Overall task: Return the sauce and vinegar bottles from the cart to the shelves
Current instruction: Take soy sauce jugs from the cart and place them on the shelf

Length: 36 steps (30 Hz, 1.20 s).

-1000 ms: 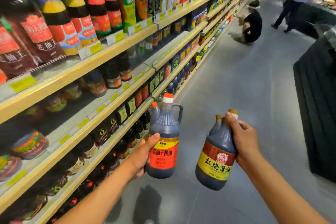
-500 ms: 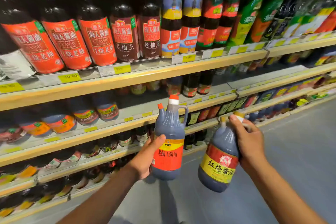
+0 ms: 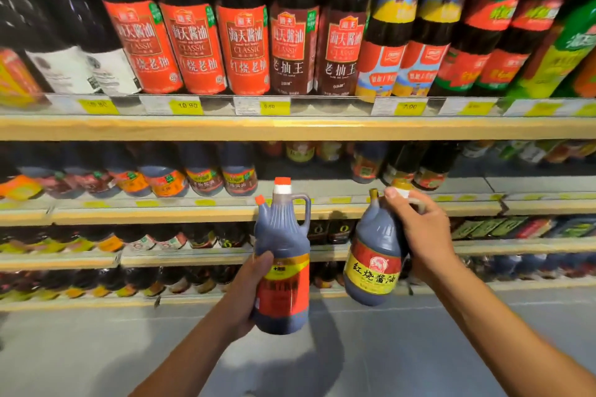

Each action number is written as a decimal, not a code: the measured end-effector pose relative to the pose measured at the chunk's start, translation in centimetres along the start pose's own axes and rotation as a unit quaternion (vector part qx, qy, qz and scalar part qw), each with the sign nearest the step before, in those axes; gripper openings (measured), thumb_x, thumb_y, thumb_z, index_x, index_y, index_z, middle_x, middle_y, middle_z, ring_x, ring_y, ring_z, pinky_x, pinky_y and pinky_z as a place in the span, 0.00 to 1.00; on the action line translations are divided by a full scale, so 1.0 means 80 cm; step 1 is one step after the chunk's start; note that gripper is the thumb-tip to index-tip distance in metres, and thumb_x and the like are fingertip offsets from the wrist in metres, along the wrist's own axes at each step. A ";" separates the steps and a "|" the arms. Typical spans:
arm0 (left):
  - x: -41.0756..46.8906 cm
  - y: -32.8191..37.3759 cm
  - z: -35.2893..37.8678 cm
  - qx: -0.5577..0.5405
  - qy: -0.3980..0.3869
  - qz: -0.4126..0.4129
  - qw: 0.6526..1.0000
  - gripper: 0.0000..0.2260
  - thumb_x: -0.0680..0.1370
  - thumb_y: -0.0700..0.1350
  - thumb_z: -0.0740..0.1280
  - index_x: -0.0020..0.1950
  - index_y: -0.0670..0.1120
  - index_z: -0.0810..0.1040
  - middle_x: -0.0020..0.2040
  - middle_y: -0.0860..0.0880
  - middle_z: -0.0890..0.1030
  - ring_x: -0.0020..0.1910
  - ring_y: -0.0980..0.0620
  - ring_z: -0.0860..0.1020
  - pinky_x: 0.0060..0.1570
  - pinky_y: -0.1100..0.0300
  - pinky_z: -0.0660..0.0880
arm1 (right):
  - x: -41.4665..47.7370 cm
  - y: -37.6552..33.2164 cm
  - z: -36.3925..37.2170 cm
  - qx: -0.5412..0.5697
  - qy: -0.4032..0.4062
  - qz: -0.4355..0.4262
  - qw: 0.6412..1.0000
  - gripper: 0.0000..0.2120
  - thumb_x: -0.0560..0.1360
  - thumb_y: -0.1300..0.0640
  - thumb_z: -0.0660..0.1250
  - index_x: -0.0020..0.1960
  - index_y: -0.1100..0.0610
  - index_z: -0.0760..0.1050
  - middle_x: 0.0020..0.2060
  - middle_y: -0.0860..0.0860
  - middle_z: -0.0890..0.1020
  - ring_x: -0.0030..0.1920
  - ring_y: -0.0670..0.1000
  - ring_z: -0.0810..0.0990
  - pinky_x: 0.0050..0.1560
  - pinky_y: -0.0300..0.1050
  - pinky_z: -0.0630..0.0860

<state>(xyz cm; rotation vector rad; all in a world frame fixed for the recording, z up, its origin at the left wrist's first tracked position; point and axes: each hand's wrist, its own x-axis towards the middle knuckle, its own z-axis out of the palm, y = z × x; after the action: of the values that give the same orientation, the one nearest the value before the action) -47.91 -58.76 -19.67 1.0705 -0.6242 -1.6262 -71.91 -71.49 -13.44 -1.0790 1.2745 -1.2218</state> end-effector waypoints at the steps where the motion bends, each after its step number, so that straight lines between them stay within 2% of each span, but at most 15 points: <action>1: 0.000 -0.004 -0.006 -0.005 0.011 -0.002 1.000 0.35 0.51 0.67 0.83 0.51 0.50 0.87 0.49 0.42 0.86 0.45 0.47 0.86 0.42 0.54 0.82 | 0.007 0.001 0.007 -0.004 -0.016 -0.015 1.000 0.03 0.75 0.55 0.74 0.46 0.55 0.84 0.42 0.51 0.87 0.43 0.50 0.84 0.46 0.48 0.80; 4: 0.001 -0.016 -0.025 -0.009 0.050 -0.003 0.999 0.45 0.51 0.67 0.83 0.60 0.45 0.80 0.50 0.40 0.86 0.47 0.44 0.86 0.42 0.53 0.82 | 0.029 0.002 0.033 -0.015 -0.070 -0.075 0.995 0.04 0.77 0.58 0.72 0.47 0.58 0.83 0.39 0.49 0.86 0.42 0.47 0.83 0.44 0.42 0.80; 6: 0.005 -0.026 -0.040 -0.008 0.068 -0.005 0.998 0.50 0.50 0.68 0.82 0.65 0.44 0.76 0.54 0.40 0.85 0.50 0.42 0.85 0.45 0.52 0.82 | 0.045 0.003 0.050 -0.022 -0.099 -0.129 0.986 0.02 0.77 0.59 0.72 0.46 0.55 0.83 0.40 0.48 0.86 0.42 0.46 0.82 0.45 0.42 0.79; 9: 0.017 -0.044 -0.065 -0.019 0.080 -0.014 0.997 0.53 0.50 0.68 0.82 0.68 0.44 0.74 0.58 0.38 0.84 0.55 0.39 0.84 0.47 0.48 0.82 | 0.069 0.011 0.078 -0.038 -0.139 -0.205 0.968 0.03 0.75 0.57 0.74 0.44 0.50 0.83 0.39 0.44 0.86 0.43 0.44 0.82 0.45 0.39 0.77; 12: 0.033 -0.060 -0.087 -0.031 0.087 -0.021 0.995 0.56 0.49 0.68 0.83 0.71 0.44 0.72 0.60 0.36 0.82 0.59 0.35 0.82 0.51 0.42 0.81 | 0.090 0.024 0.104 -0.033 -0.173 -0.265 0.948 0.08 0.75 0.63 0.74 0.48 0.51 0.82 0.40 0.40 0.86 0.44 0.39 0.82 0.47 0.35 0.77; 14: 0.046 -0.069 -0.099 -0.035 0.087 -0.004 0.996 0.55 0.48 0.67 0.83 0.69 0.44 0.74 0.58 0.36 0.83 0.56 0.36 0.83 0.47 0.45 0.82 | 0.104 0.034 0.119 -0.045 -0.185 -0.305 0.933 0.09 0.74 0.65 0.74 0.50 0.53 0.82 0.43 0.43 0.86 0.47 0.40 0.82 0.50 0.37 0.77; 17: 0.064 -0.078 -0.113 -0.037 0.073 0.021 0.996 0.52 0.47 0.66 0.84 0.66 0.44 0.76 0.56 0.36 0.84 0.53 0.37 0.84 0.43 0.49 0.83 | 0.126 0.050 0.136 -0.048 -0.198 -0.357 0.912 0.09 0.73 0.64 0.75 0.53 0.58 0.82 0.47 0.53 0.85 0.50 0.45 0.82 0.54 0.42 0.78; 21: 0.087 -0.090 -0.128 -0.046 0.062 0.049 0.996 0.49 0.46 0.64 0.85 0.62 0.43 0.80 0.55 0.35 0.84 0.51 0.37 0.85 0.42 0.49 0.83 | 0.147 0.076 0.149 -0.062 -0.203 -0.411 0.887 0.11 0.72 0.62 0.76 0.54 0.62 0.82 0.48 0.54 0.86 0.52 0.50 0.84 0.58 0.47 0.79; 23: 0.098 -0.096 -0.135 -0.050 0.055 0.060 0.995 0.45 0.46 0.63 0.85 0.59 0.44 0.83 0.55 0.33 0.83 0.51 0.35 0.84 0.42 0.48 0.83 | 0.155 0.088 0.151 -0.079 -0.203 -0.433 0.875 0.10 0.72 0.62 0.76 0.53 0.62 0.82 0.48 0.54 0.86 0.52 0.52 0.84 0.58 0.47 0.78; 25: 0.107 -0.102 -0.144 -0.055 0.047 0.060 0.996 0.42 0.45 0.62 0.86 0.55 0.45 0.86 0.54 0.33 0.84 0.50 0.35 0.85 0.41 0.47 0.83 | 0.163 0.098 0.153 -0.078 -0.197 -0.443 0.871 0.10 0.72 0.62 0.76 0.53 0.60 0.82 0.48 0.53 0.85 0.52 0.49 0.84 0.57 0.44 0.78; 28: 0.120 -0.106 -0.152 -0.051 0.038 0.059 0.996 0.46 0.47 0.63 0.85 0.60 0.43 0.83 0.57 0.32 0.82 0.54 0.33 0.83 0.45 0.45 0.83 | 0.180 0.108 0.156 -0.072 -0.178 -0.432 0.881 0.10 0.72 0.60 0.76 0.52 0.58 0.82 0.47 0.49 0.85 0.50 0.42 0.83 0.53 0.40 0.77; 31: 0.131 -0.106 -0.153 -0.051 0.033 0.073 0.995 0.41 0.45 0.63 0.85 0.54 0.46 0.86 0.55 0.34 0.84 0.51 0.36 0.85 0.41 0.48 0.83 | 0.202 0.112 0.160 -0.060 -0.148 -0.391 0.907 0.05 0.73 0.56 0.76 0.47 0.55 0.83 0.40 0.41 0.85 0.44 0.38 0.80 0.45 0.37 0.76; 34: 0.141 -0.103 -0.152 -0.041 0.036 0.082 0.995 0.40 0.45 0.64 0.85 0.53 0.47 0.87 0.53 0.35 0.84 0.50 0.37 0.85 0.42 0.48 0.83 | 0.226 0.111 0.169 -0.008 -0.157 -0.322 0.934 0.05 0.74 0.60 0.74 0.48 0.52 0.82 0.40 0.41 0.86 0.45 0.40 0.83 0.47 0.37 0.77; 36: 0.146 -0.099 -0.153 -0.039 0.052 0.086 0.994 0.45 0.48 0.65 0.84 0.59 0.45 0.83 0.56 0.34 0.83 0.53 0.35 0.84 0.45 0.46 0.83 | 0.243 0.111 0.175 0.019 -0.164 -0.287 0.943 0.05 0.74 0.58 0.75 0.50 0.54 0.83 0.43 0.45 0.87 0.47 0.45 0.84 0.48 0.40 0.78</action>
<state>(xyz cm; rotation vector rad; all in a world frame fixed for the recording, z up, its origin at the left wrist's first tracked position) -41.61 -65.87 -35.75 1.0088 -0.5641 -1.4256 -59.08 -91.15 -23.40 -1.6170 0.6902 -1.4018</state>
